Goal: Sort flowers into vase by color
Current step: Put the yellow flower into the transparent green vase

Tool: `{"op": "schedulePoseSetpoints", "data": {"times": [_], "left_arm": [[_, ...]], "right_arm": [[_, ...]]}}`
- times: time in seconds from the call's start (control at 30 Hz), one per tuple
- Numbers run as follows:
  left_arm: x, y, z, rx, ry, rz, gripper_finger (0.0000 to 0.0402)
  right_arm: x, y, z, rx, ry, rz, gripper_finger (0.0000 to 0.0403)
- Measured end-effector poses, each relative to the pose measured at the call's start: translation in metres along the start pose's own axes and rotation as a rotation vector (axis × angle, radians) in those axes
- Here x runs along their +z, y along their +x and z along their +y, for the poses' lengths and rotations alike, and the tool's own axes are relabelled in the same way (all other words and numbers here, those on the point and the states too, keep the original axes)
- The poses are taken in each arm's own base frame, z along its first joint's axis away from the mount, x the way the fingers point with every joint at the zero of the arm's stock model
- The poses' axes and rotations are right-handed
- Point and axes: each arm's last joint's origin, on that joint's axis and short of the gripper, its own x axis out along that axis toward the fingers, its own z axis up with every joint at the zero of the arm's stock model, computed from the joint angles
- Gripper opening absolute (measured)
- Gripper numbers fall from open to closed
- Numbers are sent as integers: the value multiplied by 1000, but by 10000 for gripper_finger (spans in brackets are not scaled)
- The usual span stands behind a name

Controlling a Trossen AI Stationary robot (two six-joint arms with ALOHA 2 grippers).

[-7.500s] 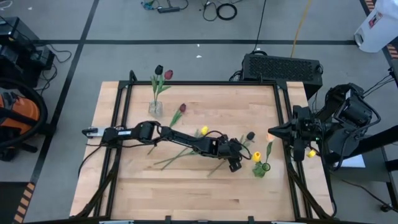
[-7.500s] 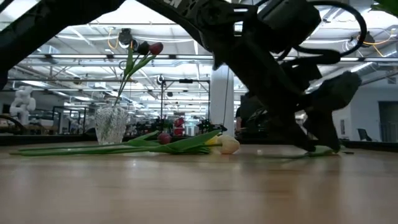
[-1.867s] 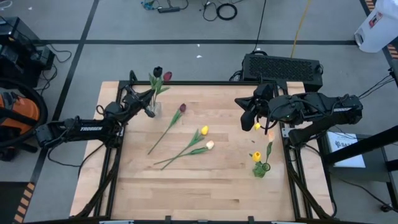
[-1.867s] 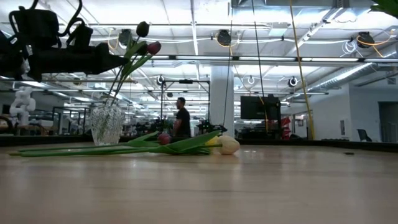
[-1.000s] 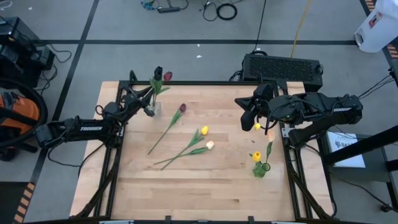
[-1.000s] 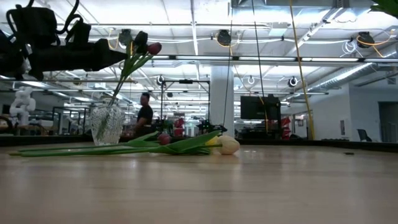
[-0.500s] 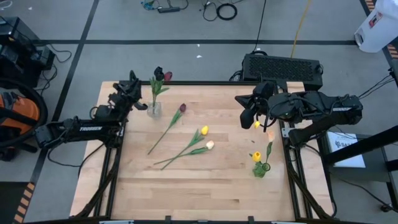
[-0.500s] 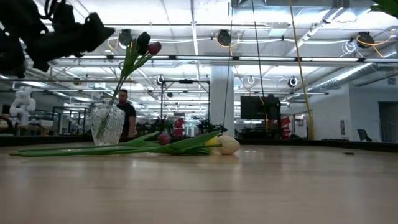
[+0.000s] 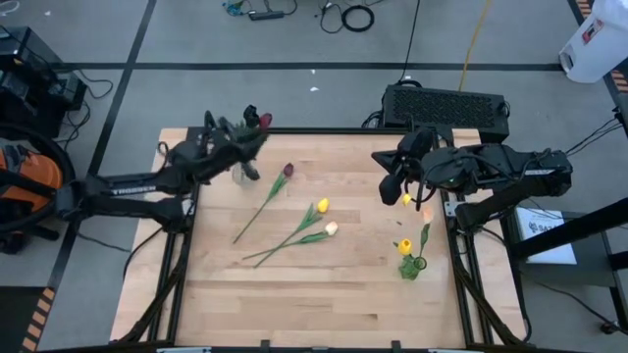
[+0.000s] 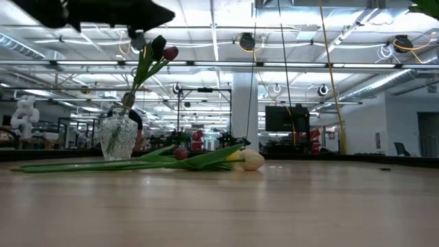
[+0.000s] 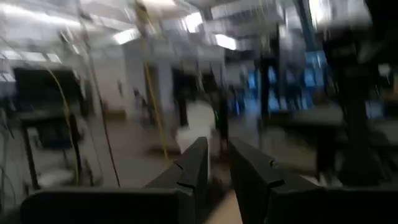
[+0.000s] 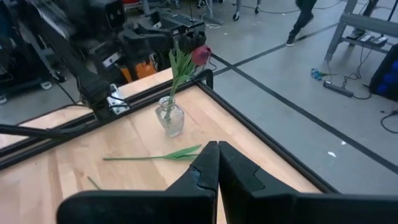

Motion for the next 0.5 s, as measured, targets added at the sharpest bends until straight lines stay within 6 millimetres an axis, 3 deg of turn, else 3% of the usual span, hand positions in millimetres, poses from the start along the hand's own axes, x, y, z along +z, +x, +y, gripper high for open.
{"op": "schedulePoseSetpoints", "data": {"times": [0.2, 0.5], "left_arm": [[25, 28, -20, -15, -120, 335, 72], [4, 56, -61, -29, -271, 791, 72]], "right_arm": [[-3, 1, -3, -20, -27, 31, 0], [-6, 0, -4, -29, -44, 51, 0]]}}
